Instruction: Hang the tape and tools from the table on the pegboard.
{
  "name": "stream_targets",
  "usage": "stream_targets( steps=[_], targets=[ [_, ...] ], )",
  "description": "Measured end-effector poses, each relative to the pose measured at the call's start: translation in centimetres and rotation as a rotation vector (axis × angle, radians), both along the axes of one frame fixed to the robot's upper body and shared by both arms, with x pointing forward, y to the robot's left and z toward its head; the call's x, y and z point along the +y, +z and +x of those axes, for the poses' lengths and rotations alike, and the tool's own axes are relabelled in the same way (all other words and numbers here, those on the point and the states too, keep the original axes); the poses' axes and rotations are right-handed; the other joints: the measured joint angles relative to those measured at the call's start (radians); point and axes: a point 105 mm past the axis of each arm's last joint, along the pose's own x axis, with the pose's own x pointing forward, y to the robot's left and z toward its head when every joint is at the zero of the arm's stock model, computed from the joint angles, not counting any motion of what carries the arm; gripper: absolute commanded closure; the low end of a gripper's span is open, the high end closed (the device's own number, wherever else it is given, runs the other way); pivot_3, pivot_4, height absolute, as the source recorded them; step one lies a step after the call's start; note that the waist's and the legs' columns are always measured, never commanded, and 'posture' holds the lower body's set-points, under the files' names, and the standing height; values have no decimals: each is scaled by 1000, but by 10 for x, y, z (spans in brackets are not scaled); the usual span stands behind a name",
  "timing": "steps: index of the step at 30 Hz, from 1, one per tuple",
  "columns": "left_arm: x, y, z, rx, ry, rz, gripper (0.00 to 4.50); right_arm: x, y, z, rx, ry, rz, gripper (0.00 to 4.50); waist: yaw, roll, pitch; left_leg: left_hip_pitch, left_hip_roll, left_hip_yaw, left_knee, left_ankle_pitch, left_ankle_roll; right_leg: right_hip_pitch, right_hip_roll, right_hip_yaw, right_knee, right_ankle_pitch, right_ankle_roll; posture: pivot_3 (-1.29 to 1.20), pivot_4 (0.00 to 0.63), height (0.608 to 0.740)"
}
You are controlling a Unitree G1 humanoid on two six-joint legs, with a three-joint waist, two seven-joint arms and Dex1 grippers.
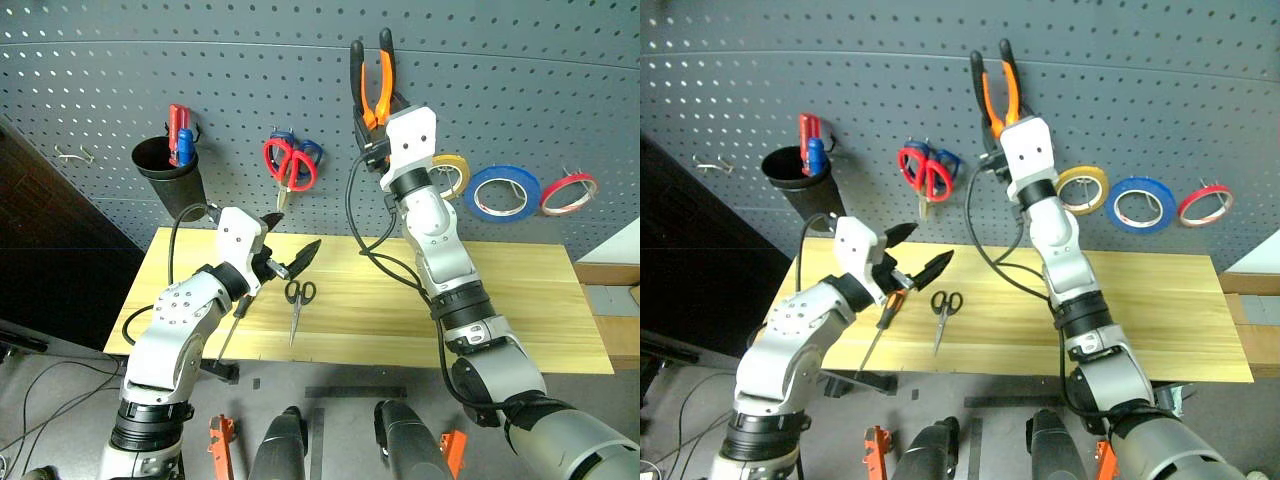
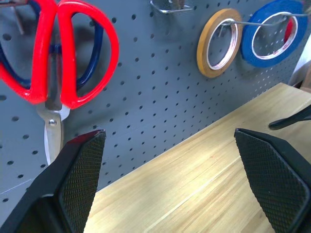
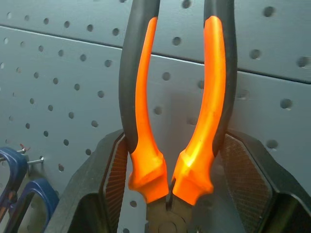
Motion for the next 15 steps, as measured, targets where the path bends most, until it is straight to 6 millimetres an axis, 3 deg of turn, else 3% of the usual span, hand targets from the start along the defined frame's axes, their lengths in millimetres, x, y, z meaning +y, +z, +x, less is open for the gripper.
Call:
stream_targets(
  steps=[15],
  targets=[
    [3,9,8,-57,46,-15,0,12,2,21,2,-24,-17,1934,-4,0,0,0,2,0,0,3,-2,-1,3,1,0,3,-2,-51,235,740]
  ],
)
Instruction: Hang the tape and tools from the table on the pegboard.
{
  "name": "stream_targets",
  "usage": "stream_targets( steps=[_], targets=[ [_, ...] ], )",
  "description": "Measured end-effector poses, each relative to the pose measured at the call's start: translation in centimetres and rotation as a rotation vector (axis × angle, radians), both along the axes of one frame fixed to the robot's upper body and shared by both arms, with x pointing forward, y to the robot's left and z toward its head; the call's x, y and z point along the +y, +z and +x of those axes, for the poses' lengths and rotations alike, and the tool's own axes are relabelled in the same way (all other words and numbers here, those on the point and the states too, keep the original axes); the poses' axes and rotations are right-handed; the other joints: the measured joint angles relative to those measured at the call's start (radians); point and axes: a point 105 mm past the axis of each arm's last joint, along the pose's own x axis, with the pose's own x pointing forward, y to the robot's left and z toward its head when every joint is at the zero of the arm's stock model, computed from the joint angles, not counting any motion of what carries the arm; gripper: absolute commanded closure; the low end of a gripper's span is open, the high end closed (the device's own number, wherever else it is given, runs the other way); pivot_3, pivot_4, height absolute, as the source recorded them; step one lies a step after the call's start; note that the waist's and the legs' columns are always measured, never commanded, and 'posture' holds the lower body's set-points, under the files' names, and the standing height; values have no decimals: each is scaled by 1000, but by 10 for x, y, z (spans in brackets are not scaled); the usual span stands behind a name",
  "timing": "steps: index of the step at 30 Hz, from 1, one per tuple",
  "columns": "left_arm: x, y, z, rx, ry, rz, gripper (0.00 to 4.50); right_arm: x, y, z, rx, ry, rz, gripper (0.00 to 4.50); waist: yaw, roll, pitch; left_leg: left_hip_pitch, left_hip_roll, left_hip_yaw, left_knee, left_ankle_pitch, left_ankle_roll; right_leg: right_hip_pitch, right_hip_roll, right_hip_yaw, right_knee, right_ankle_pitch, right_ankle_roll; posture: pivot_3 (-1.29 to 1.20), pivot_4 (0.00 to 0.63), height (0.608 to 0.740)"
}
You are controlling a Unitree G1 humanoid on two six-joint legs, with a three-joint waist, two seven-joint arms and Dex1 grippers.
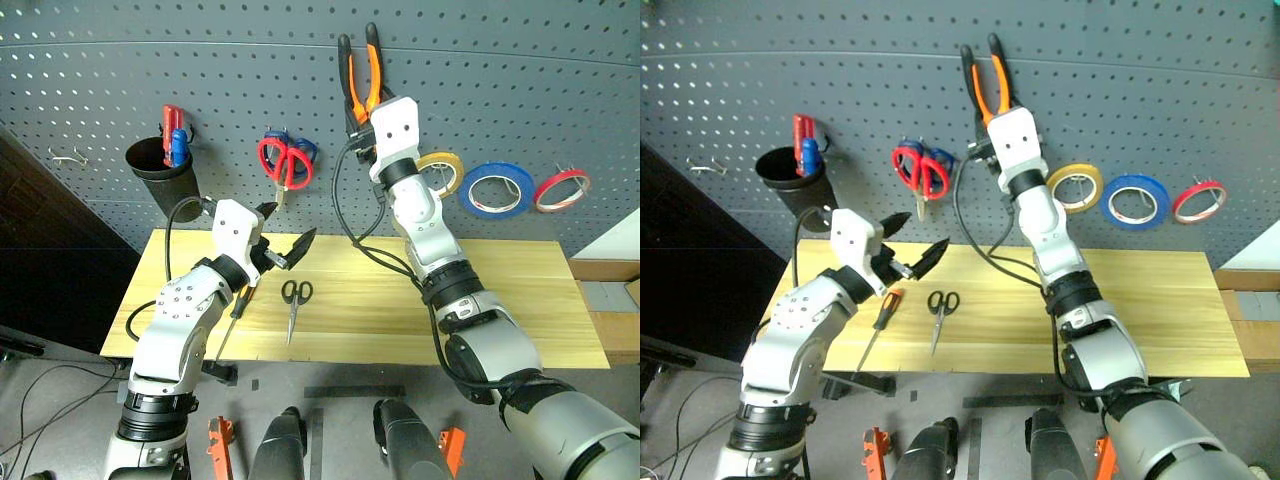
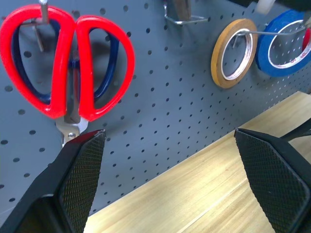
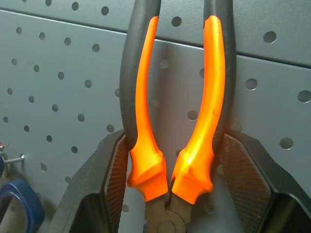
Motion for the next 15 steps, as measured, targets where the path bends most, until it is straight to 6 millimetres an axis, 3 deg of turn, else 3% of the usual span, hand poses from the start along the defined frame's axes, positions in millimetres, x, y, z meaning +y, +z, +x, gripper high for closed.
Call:
stream_targets(
  steps=[4,8,13,15],
  targets=[
    [0,0,0,-1,1,0,0,-5,-11,4,21,-23,-10,1934,1,0,0,0,1,-1,0,3,1,0,1,0,0,2,0,-50,238,740],
    [0,0,0,-2,3,0,0,-15,-43,7,101,-51,-10,1936,1,0,0,0,1,0,-1,3,1,0,1,0,-1,2,0,-55,238,740],
    [1,-4,1,10,19,1,0,-14,-44,2,117,-46,-1,1936,1,0,0,-1,1,-1,-2,3,1,-1,1,0,-1,2,0,-63,240,740],
    [3,-7,1,19,33,1,0,-14,-44,1,132,-48,0,1228,1,0,0,-1,1,-1,-2,3,1,-1,1,0,-1,2,0,-68,241,740]
  ],
)
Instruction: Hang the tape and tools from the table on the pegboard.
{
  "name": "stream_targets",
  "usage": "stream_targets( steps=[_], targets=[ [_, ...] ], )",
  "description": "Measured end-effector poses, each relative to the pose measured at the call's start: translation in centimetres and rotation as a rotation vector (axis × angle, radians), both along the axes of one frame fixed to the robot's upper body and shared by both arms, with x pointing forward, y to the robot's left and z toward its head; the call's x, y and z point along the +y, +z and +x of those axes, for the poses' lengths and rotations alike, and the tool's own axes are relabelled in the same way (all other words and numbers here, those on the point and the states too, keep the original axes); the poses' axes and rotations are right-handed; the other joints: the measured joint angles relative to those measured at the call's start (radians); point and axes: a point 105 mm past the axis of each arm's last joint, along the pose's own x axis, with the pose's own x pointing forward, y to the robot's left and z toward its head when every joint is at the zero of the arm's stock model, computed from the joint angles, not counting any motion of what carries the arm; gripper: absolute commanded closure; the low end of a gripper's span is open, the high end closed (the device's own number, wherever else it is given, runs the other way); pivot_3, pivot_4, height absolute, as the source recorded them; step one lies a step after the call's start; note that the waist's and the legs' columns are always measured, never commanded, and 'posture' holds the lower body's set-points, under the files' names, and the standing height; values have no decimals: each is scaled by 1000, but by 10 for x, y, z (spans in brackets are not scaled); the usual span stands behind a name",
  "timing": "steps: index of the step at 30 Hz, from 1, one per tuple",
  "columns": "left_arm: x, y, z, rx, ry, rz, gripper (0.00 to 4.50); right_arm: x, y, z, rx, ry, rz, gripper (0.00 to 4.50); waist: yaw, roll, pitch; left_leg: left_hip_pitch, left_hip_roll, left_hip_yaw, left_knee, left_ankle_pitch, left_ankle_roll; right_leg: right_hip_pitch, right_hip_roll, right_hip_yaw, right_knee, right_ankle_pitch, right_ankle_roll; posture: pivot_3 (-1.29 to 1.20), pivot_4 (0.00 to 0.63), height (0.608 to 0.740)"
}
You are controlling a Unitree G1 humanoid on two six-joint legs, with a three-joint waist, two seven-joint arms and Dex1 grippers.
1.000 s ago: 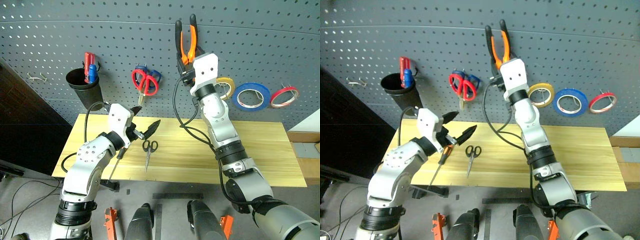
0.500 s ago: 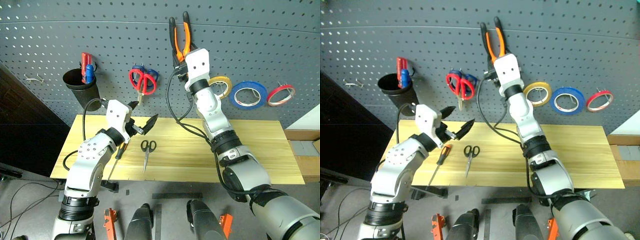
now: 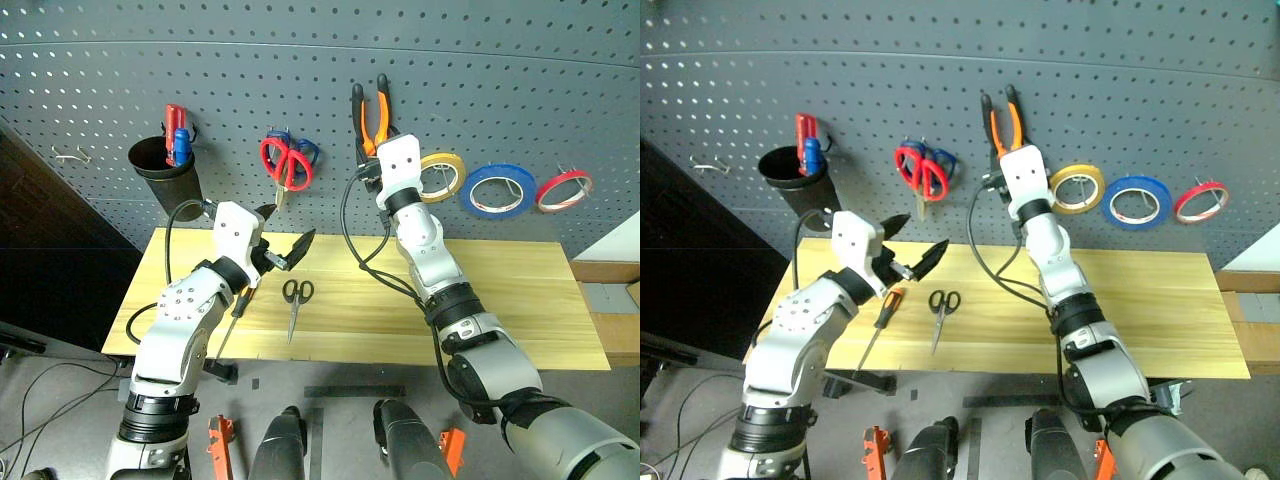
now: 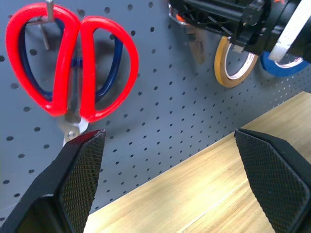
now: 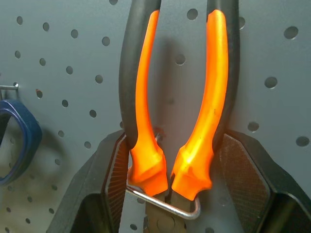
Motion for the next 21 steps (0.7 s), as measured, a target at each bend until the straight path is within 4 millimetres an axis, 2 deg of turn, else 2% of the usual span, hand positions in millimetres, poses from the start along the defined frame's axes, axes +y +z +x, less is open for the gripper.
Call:
stream_targets(
  steps=[2,4,7,11,15,17,21],
  targets=[
    [1,-4,0,15,12,-1,0,-2,-7,1,46,-4,-5,710,0,0,0,0,0,0,0,0,0,0,0,0,0,0,0,-72,243,740],
    [3,-12,0,51,31,-10,0,-5,-26,2,131,-8,-21,15,0,0,0,0,0,0,0,0,0,0,0,0,0,0,0,-72,243,740],
    [6,-28,-1,129,55,-20,0,-8,-52,0,260,10,-47,15,-1,0,0,0,0,0,0,0,0,0,0,0,0,0,0,-81,246,740],
    [10,-47,-5,227,82,-30,0,-9,-67,-13,364,64,-90,15,-1,0,0,0,0,0,-1,0,0,0,0,0,-1,0,0,-83,249,740],
    [19,-76,-12,364,185,-21,0,-6,-80,-42,480,204,-131,15,-2,0,0,0,0,0,-1,0,0,0,0,0,-1,0,1,-89,255,740],
    [23,-92,-15,451,251,-15,0,-2,-92,-64,554,301,-173,15,-2,0,0,0,1,-1,0,0,0,0,0,-1,-1,-1,2,-95,257,740],
    [18,-130,-30,646,307,8,0,1,-117,-114,729,503,-283,15,-1,0,0,0,1,-1,1,0,0,1,0,-1,-1,-3,6,-108,259,740]
  ],
)
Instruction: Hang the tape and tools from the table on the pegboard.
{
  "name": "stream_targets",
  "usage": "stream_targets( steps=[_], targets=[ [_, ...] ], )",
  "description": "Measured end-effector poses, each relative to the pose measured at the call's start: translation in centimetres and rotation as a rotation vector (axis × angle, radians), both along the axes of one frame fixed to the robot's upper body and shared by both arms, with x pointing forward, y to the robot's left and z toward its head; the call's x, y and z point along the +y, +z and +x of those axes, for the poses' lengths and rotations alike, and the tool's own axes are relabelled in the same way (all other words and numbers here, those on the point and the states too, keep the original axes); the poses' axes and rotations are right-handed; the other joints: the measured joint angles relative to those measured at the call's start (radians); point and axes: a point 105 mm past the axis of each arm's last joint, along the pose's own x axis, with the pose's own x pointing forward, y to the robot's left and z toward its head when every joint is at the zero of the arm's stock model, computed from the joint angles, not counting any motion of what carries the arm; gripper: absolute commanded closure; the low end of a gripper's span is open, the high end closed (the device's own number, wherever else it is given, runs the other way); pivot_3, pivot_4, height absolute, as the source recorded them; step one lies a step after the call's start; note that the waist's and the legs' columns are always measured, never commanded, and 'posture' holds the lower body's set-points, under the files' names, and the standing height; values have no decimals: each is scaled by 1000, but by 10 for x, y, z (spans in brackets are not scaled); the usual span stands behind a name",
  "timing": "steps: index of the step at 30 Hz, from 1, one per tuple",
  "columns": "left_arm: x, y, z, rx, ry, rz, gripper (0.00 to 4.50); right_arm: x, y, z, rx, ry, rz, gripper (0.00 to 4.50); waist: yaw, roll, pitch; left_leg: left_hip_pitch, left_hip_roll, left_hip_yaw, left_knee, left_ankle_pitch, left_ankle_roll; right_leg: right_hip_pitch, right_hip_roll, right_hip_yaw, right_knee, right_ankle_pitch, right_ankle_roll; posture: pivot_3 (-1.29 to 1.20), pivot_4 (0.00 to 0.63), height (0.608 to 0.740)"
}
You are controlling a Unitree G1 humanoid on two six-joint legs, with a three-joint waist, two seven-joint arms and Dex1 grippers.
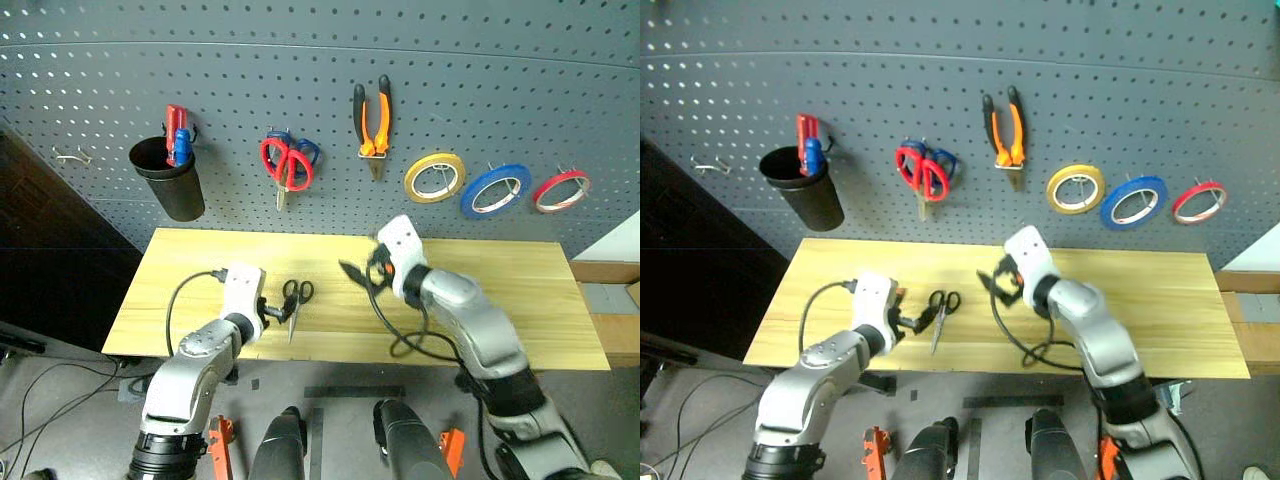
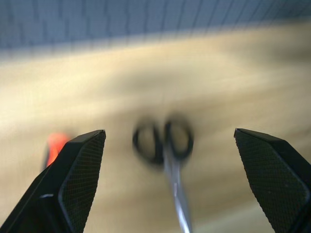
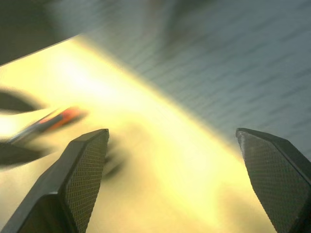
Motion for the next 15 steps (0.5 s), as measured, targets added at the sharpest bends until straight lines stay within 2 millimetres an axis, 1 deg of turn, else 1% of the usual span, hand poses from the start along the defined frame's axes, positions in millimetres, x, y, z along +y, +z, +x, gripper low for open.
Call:
stream_targets(
  steps=[3,6,8,11,15],
  targets=[
    [-6,-15,-5,87,24,-3,0,-1,-9,-25,95,97,-32,15,0,0,0,1,0,0,1,0,0,0,0,0,1,0,0,-120,262,740],
    [-7,-36,-7,209,62,24,0,1,-10,-38,129,144,-40,15,-4,0,0,1,1,0,1,0,0,0,1,0,1,0,0,-130,264,740],
    [-15,-45,-6,252,63,32,0,3,-11,-41,147,155,-39,15,-5,0,0,1,1,0,1,0,0,0,1,0,0,0,0,-134,265,740],
    [-28,-47,5,263,65,44,0,5,-11,-42,159,155,-36,15,-3,0,0,0,0,0,1,0,0,0,1,0,-1,0,0,-143,267,740],
    [-28,-43,22,254,95,87,0,5,-8,-40,158,144,-35,15,-3,-1,0,0,0,0,0,0,0,0,1,0,-2,0,0,-150,268,740]
  ],
)
